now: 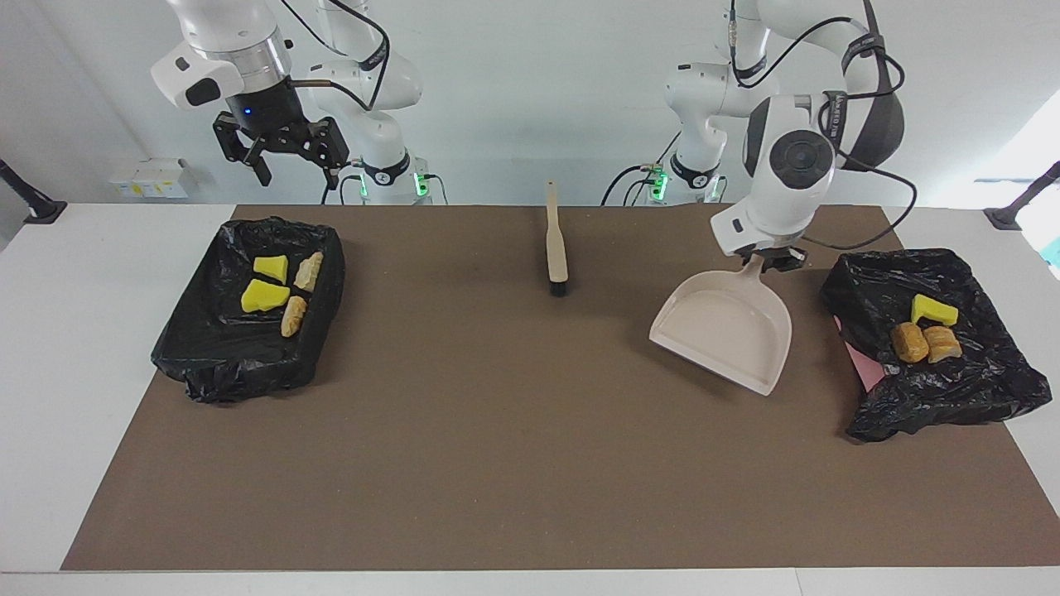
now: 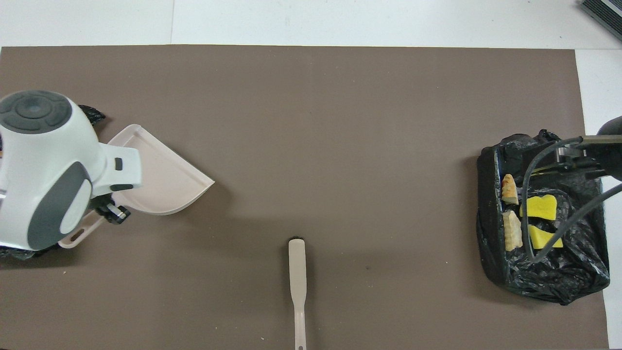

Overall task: Sweep and dump trash in bin
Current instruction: 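Bring the empty dustpan back over the table with the left gripper, then set the dustpan down beside the brush and withdraw the left gripper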

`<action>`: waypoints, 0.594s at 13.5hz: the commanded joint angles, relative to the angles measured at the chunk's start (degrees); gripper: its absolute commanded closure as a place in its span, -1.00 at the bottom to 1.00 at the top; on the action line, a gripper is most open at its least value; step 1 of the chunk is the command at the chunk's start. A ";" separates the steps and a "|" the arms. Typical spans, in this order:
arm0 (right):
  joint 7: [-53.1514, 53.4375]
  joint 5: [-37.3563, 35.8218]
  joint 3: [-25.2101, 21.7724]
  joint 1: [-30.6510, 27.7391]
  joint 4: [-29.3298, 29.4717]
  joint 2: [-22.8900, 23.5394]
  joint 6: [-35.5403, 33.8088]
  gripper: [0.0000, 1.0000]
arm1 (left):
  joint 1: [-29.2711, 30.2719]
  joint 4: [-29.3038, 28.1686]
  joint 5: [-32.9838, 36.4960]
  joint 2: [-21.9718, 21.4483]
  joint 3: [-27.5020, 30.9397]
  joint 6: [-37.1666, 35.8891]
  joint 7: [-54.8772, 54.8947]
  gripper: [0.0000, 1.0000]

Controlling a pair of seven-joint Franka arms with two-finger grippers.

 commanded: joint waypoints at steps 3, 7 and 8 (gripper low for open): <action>-3.01 0.21 -0.54 -0.29 -1.03 -1.64 -1.11 -1.00 | -5.44 7.40 -6.58 6.84 1.27 5.45 -8.36 1.00; -5.13 0.56 -0.46 -0.03 -1.21 -1.64 -1.28 -1.00 | -13.44 10.49 -8.61 11.07 1.27 9.48 -22.15 1.00; -5.13 1.09 -0.46 -0.29 -1.29 -1.64 -1.11 -1.00 | -14.14 10.58 -9.66 11.86 1.27 10.80 -24.36 1.00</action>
